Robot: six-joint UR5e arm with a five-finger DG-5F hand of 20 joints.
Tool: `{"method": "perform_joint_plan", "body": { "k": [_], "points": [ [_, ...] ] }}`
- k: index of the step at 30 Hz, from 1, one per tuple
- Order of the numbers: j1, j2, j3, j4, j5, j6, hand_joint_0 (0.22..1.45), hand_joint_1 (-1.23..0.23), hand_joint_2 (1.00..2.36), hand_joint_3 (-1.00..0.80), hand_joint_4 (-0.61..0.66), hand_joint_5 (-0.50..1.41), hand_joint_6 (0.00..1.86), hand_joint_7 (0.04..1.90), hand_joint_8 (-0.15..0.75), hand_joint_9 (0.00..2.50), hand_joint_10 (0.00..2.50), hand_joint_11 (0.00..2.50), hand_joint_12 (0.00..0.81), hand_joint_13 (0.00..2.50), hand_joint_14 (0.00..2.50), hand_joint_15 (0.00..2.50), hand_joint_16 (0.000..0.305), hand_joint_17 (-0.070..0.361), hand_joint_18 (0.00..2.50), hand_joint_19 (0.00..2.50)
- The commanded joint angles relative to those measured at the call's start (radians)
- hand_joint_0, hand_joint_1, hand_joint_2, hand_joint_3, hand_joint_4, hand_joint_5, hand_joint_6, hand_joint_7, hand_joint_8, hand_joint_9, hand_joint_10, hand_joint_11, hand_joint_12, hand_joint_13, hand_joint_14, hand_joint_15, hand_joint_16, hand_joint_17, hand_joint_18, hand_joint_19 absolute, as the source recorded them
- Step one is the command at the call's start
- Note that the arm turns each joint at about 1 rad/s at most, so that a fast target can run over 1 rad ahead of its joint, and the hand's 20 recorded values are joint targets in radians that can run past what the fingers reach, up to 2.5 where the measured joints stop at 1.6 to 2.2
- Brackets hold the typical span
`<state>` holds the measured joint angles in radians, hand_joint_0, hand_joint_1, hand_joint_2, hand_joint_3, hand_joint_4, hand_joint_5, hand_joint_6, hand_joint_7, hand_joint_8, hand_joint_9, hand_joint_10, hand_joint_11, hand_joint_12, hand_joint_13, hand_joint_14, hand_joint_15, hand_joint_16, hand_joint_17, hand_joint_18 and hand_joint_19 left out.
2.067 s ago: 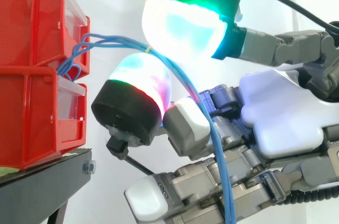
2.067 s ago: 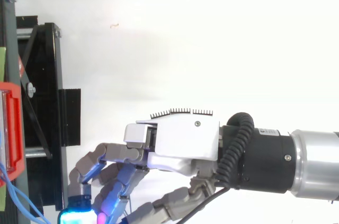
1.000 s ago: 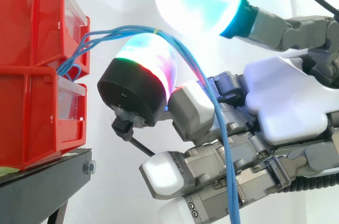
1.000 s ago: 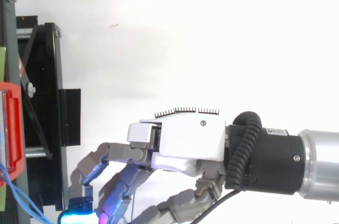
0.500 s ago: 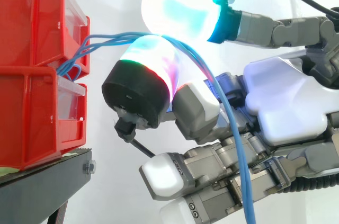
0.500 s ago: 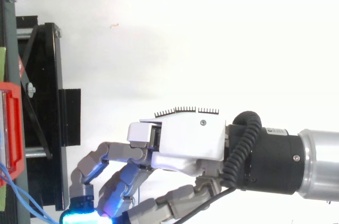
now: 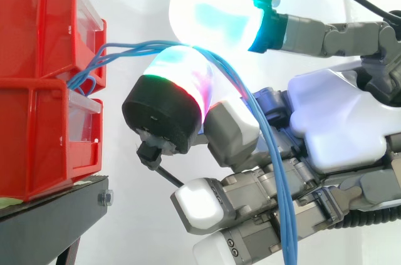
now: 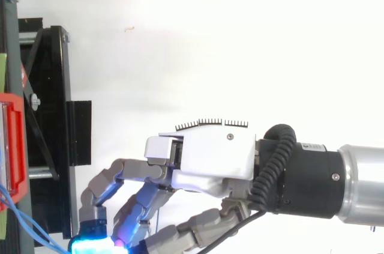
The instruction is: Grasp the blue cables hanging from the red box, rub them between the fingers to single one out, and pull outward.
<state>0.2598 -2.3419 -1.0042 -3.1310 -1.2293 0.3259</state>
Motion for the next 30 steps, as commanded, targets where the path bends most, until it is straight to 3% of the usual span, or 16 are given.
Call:
{"method": "perform_joint_plan", "body": {
  "k": [1, 2, 5, 11, 18, 28, 30],
  "points": [
    [-0.001, 0.0, -0.001, -0.001, 0.001, 0.001, 0.74, -0.9, 1.01, -0.26, -0.11, -0.15, 0.96, 0.92, 0.33, 1.01, 0.02, 0.67, 0.395, 0.8, 0.02, 0.45, 0.051, 0.115, 0.57, 0.39],
    [-0.001, 0.0, 0.001, -0.001, 0.001, 0.001, 0.71, -0.91, 1.01, -0.36, -0.05, -0.16, 0.96, 0.83, 0.323, 1.0, 0.01, 0.67, 0.394, 0.79, 0.02, 0.45, 0.051, 0.115, 0.58, 0.38],
    [-0.001, 0.0, -0.001, -0.001, -0.001, 0.001, 0.64, -0.88, 1.0, -0.49, 0.05, -0.14, 0.93, 0.84, 0.327, 1.01, 0.02, 0.67, 0.396, 0.78, 0.02, 0.45, 0.052, 0.117, 0.56, 0.37],
    [-0.001, 0.0, -0.001, 0.0, 0.001, 0.002, 0.53, -0.77, 1.0, -0.5, 0.09, -0.13, 0.91, 0.85, 0.356, 1.04, 0.01, 0.65, 0.42, 0.78, 0.01, 0.45, 0.055, 0.124, 0.5, 0.38],
    [-0.001, 0.001, -0.001, -0.001, -0.001, 0.002, 0.55, -0.78, 1.0, -0.5, 0.1, -0.12, 0.9, 0.91, 0.367, 1.07, 0.02, 0.66, 0.419, 0.79, 0.02, 0.46, 0.055, 0.123, 0.49, 0.38],
    [-0.001, 0.001, -0.001, -0.001, 0.001, 0.002, 0.65, -0.86, 1.02, -0.13, -0.01, -0.12, 0.95, 0.97, 0.367, 1.1, 0.01, 0.68, 0.413, 0.84, 0.01, 0.45, 0.055, 0.125, 0.61, 0.36],
    [-0.001, 0.001, -0.001, -0.003, -0.001, 0.002, 0.7, -0.88, 1.02, -0.08, -0.07, -0.13, 0.96, 1.1, 0.35, 1.08, 0.02, 0.67, 0.402, 0.83, 0.02, 0.45, 0.053, 0.12, 0.62, 0.36]
  ]
}}
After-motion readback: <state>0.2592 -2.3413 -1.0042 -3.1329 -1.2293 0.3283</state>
